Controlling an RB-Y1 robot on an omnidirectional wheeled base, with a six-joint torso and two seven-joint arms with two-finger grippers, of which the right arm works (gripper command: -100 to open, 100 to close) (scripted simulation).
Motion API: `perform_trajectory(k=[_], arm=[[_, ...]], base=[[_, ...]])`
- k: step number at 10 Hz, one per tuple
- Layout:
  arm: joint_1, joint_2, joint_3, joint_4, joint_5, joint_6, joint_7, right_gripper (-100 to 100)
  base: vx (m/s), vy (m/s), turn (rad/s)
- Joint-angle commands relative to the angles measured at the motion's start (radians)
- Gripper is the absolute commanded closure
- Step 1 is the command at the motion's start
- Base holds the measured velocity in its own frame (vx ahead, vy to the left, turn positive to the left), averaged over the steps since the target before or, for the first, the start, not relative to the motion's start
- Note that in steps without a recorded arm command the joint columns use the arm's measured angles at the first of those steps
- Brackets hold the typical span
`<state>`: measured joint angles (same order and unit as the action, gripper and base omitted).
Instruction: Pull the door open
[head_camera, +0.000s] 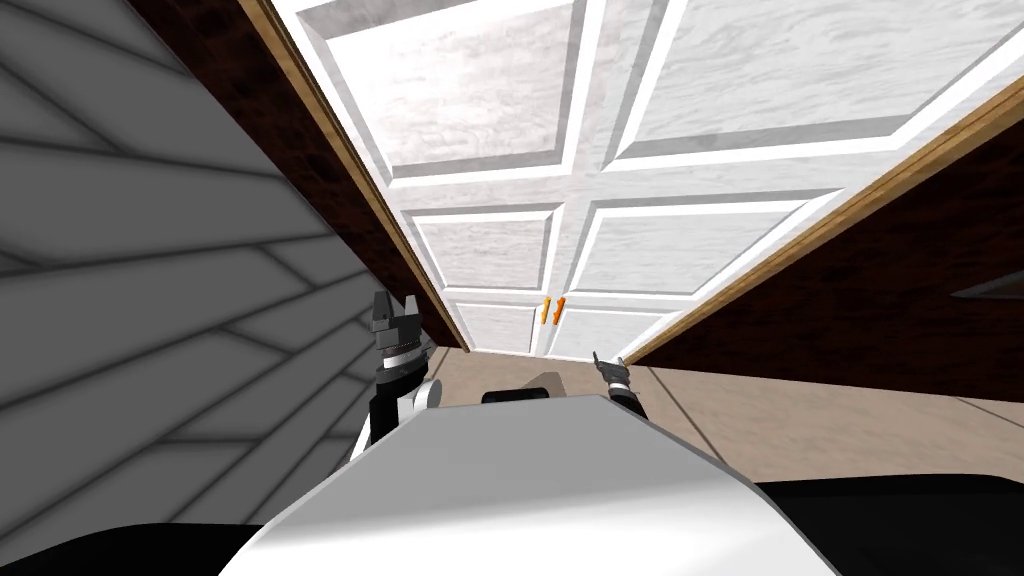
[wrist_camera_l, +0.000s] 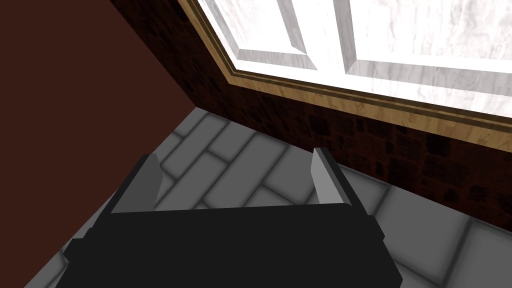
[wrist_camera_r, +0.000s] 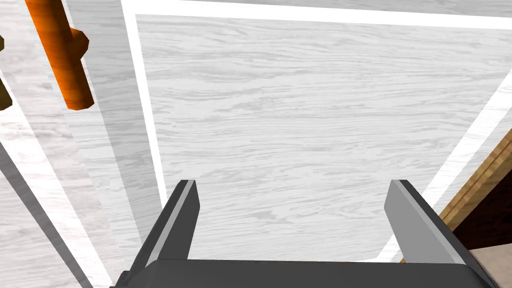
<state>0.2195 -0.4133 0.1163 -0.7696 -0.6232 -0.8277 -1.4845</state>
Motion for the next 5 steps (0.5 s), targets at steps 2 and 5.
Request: perform_trajectory(k=[2,5], arm=[[-0.032,0.010,0.013,-0.001,0.006,-0.005,-0.008,-100],[-0.067,0.029,0.029,-0.019,0.015,-0.004,-0.008,-100]], base=[[0.173,0.010,0.110],[0.178,-0.026,0.105]])
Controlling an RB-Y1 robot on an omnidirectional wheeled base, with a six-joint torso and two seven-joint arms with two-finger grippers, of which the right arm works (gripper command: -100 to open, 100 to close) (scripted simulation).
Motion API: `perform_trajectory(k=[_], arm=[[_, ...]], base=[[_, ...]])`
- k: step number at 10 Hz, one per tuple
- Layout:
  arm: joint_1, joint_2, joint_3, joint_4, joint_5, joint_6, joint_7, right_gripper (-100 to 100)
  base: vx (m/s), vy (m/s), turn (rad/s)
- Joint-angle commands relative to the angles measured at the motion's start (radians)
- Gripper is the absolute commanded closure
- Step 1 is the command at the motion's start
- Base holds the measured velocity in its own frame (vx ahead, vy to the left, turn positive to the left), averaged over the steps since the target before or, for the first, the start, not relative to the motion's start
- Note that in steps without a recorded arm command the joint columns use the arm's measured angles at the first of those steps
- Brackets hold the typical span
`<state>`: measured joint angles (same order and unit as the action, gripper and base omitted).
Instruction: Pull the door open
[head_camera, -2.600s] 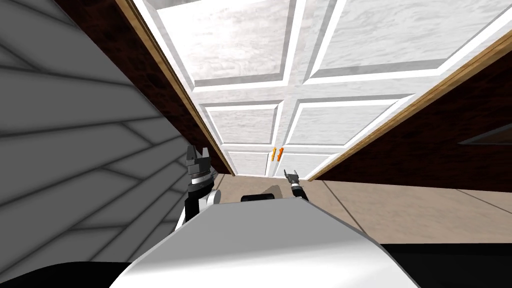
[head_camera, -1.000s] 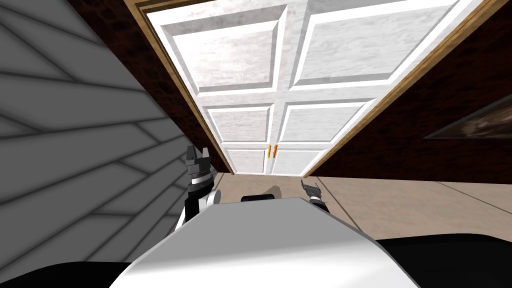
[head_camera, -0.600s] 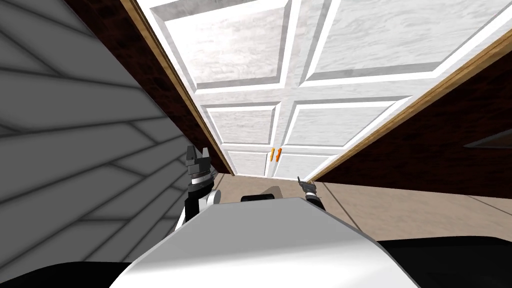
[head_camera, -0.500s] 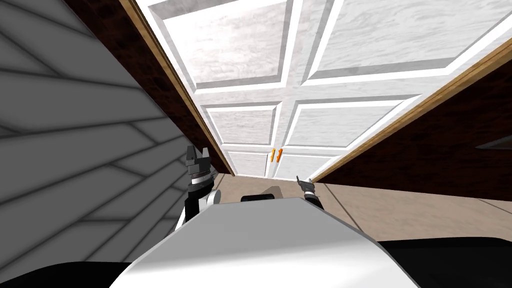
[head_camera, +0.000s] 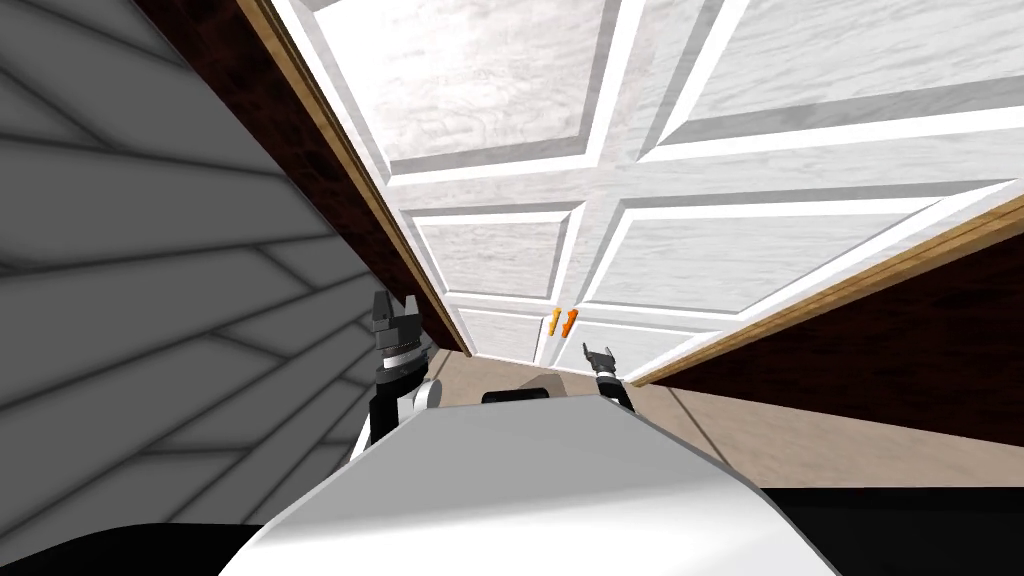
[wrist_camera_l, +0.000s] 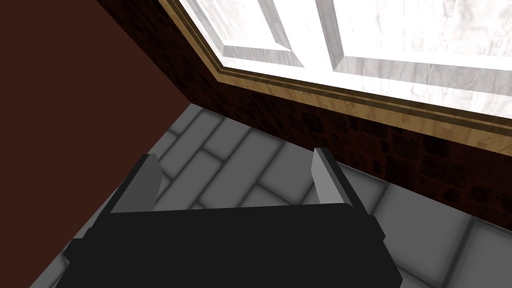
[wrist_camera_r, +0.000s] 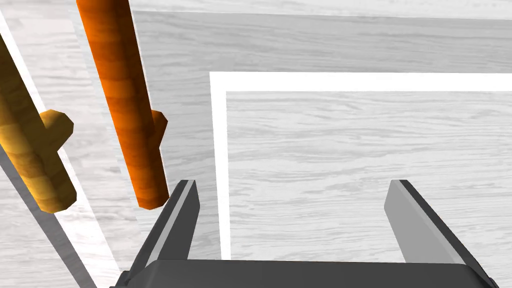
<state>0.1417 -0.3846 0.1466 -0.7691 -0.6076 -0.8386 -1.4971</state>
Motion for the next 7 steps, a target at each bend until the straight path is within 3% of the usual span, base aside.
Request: perform_trajectory(k=[1,4,5,6,7], arm=[[-0.009,0.011,0.009,-0.030,0.004,0.006,0.005,-100],[-0.048,0.033,0.028,-0.052,0.014,0.007,0.005,-100],[-0.046,0.029,0.024,-0.038,0.012,0.004,0.004,-100],[-0.046,0.029,0.024,-0.038,0.012,0.004,0.004,100],[-0.046,0.029,0.024,-0.038,0.012,0.004,0.004,100]], base=[[0.132,0.016,0.095],[0.204,0.026,0.139],[0.099,0.005,0.026],[-0.013,0.001,-0.020],[-0.036,0.016,0.048]])
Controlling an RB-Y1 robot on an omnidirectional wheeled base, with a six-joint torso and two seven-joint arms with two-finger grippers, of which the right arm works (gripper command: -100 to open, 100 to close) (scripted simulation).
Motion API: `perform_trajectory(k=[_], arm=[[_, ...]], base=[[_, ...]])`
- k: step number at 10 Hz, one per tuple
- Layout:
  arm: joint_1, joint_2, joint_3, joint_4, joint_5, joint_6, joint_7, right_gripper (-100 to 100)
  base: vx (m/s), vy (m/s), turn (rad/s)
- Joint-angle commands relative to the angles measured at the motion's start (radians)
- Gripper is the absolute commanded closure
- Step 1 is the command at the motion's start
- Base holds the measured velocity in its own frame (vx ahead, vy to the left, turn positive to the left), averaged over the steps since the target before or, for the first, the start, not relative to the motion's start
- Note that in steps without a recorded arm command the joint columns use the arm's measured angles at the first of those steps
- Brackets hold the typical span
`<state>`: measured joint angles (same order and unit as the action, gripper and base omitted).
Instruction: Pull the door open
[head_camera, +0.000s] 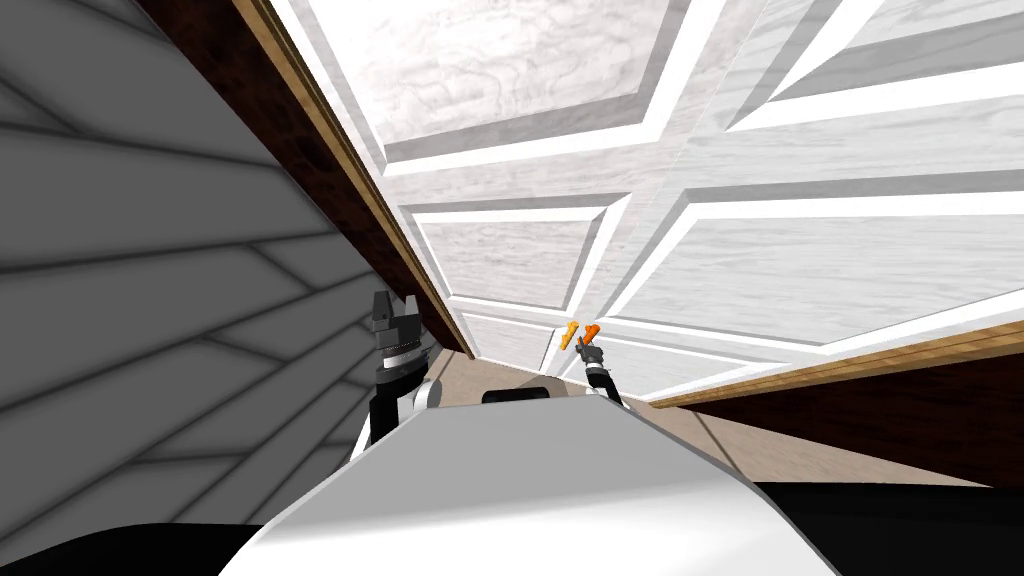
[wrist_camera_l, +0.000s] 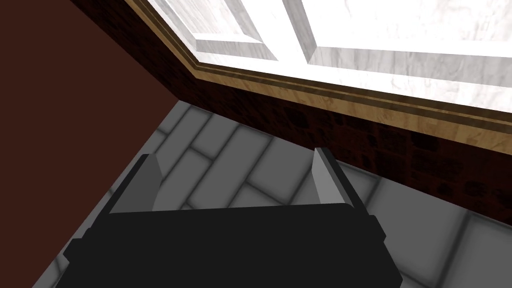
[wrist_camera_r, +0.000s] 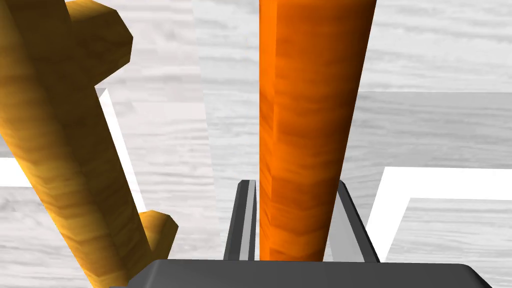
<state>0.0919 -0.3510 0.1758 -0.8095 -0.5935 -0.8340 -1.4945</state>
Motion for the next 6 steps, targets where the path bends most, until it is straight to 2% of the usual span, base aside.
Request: perform_trajectory(k=[1,4,5,6], arm=[[0.003,-0.005,-0.005,0.002,-0.002,-0.001,0.001,100],[0.003,-0.005,-0.005,0.002,-0.002,-0.001,0.001,100],[0.027,-0.009,-0.008,0.013,-0.007,0.003,0.002,100],[0.027,-0.009,-0.008,0.013,-0.007,0.003,0.002,100]], base=[[-0.026,0.005,-0.006],[-0.008,0.001,0.000],[-0.104,0.011,-0.004],[-0.130,0.011,-0.022]])
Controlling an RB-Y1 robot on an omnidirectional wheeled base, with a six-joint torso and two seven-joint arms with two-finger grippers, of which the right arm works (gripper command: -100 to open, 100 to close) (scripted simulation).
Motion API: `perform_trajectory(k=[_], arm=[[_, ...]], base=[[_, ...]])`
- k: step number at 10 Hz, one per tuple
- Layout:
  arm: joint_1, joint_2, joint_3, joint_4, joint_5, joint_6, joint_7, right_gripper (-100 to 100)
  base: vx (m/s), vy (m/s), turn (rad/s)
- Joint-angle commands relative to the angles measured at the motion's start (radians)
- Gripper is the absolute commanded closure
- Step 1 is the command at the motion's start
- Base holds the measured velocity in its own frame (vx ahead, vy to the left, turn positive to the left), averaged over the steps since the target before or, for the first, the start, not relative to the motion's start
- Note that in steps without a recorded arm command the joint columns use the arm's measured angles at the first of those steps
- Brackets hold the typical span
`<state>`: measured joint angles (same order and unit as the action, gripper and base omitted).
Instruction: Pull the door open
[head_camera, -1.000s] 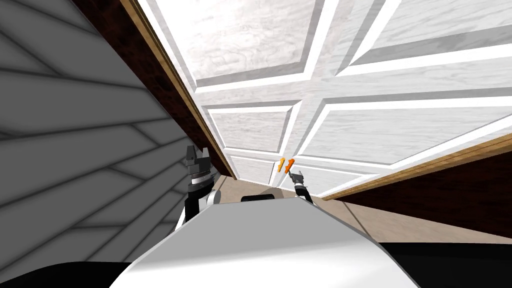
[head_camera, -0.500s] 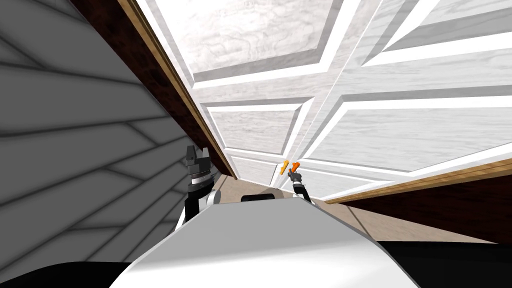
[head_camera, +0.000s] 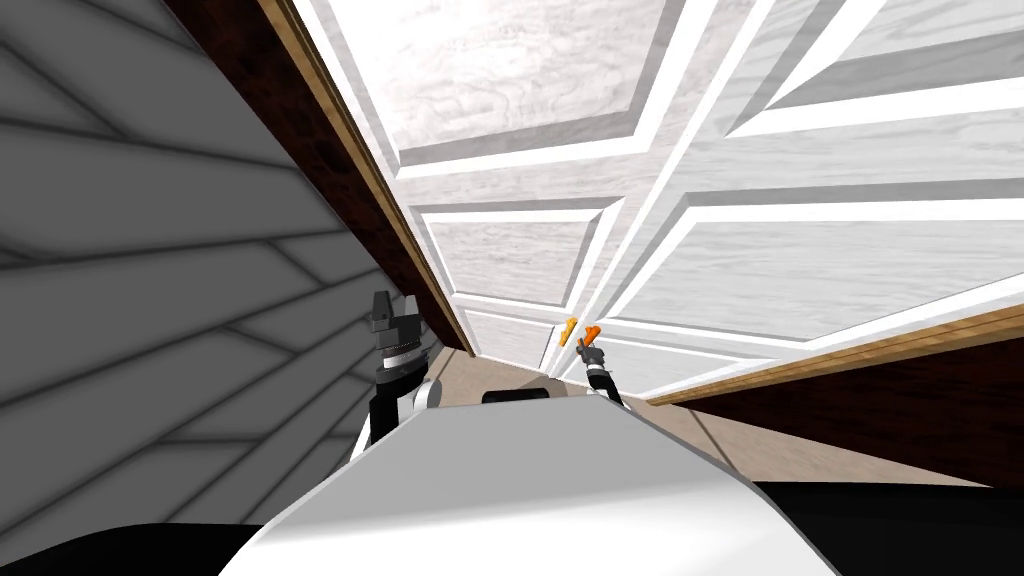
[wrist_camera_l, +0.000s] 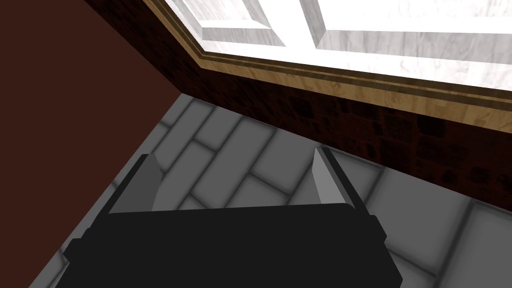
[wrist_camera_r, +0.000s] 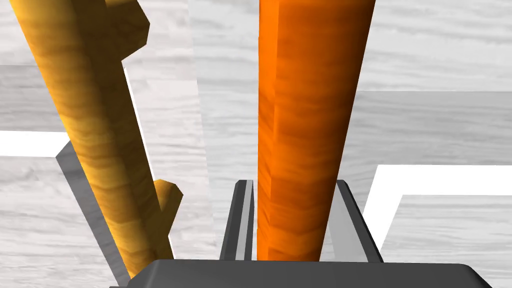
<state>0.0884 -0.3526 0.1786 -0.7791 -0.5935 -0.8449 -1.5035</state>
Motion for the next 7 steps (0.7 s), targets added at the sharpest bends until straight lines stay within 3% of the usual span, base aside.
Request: perform_trajectory(k=[1,4,6,7], arm=[[0.031,-0.008,-0.011,-0.017,-0.007,0.014,0.011,100],[0.057,-0.019,-0.022,-0.005,-0.014,0.013,0.011,100],[0.057,-0.019,-0.022,-0.005,-0.014,0.013,0.011,100],[0.083,-0.030,-0.032,0.005,-0.023,0.011,0.013,100]], base=[[-0.091,0.007,-0.025],[-0.100,-0.009,-0.051],[-0.069,-0.005,-0.018],[-0.118,0.001,0.010]])
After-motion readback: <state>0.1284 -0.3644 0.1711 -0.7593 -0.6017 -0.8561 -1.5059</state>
